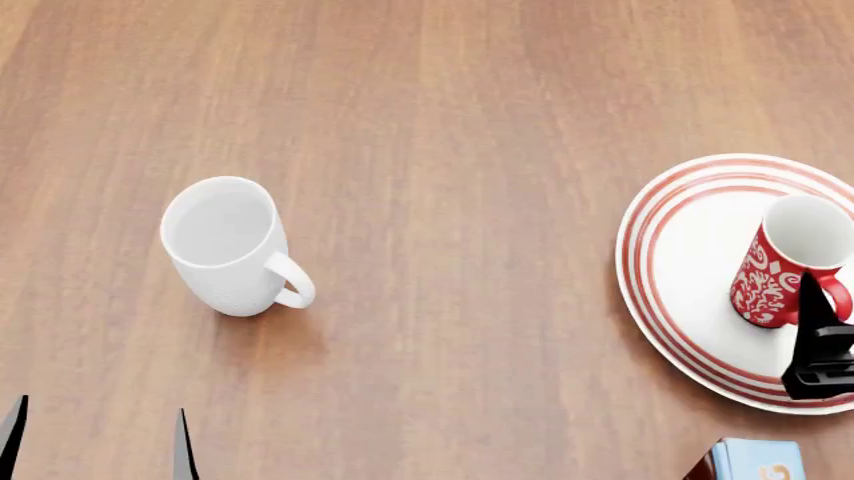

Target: Pick up the red mug and put it on the plate

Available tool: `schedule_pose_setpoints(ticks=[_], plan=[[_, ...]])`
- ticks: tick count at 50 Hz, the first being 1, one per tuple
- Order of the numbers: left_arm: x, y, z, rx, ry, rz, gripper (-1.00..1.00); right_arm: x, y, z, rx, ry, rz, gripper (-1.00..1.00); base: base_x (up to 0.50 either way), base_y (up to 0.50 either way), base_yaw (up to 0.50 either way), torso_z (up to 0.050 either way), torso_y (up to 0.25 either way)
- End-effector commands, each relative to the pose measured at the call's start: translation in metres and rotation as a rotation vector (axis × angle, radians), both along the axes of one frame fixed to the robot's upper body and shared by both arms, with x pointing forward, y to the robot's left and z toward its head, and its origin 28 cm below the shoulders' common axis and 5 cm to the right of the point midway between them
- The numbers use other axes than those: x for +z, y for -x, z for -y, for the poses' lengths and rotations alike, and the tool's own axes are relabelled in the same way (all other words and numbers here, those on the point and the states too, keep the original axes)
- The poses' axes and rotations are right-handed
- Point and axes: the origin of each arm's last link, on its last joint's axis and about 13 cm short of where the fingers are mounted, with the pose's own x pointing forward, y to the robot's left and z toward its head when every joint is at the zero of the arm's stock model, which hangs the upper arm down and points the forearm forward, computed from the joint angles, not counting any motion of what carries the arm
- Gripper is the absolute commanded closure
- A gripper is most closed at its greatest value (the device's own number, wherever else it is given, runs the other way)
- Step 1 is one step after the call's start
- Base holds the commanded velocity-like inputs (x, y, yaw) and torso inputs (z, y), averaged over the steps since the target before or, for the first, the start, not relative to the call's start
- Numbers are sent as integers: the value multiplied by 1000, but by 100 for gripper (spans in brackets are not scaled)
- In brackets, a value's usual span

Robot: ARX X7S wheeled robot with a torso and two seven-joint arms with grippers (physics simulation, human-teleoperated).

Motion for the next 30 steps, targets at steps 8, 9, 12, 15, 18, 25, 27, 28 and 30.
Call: schedule_pose_setpoints(ticks=[8,9,12,15,18,25,27,28,30], plan=[[0,0,0,-2,-1,6,-100,31,7,-5,70,36,139,-100,0,0,0,0,0],[0,0,0,0,-1,6,-100,32,9,-6,74,39,147,-100,0,0,0,0,0],[0,0,0,0,0,8,-100,35,11,-8,79,38,160,-100,0,0,0,0,0],[0,0,0,-2,-1,8,-100,40,14,-10,88,41,178,-100,0,0,0,0,0],[0,0,0,-3,-1,10,-100,46,16,-11,95,46,196,-100,0,0,0,0,0],[0,0,0,-3,-1,11,-100,55,23,-14,126,59,252,-100,0,0,0,0,0],[0,0,0,-3,-2,11,-100,56,24,-15,135,65,260,-100,0,0,0,0,0],[0,0,0,-3,-2,11,-100,57,24,-16,139,67,262,-100,0,0,0,0,0],[0,0,0,-4,-1,12,-100,60,26,-17,150,72,275,-100,0,0,0,0,0]])
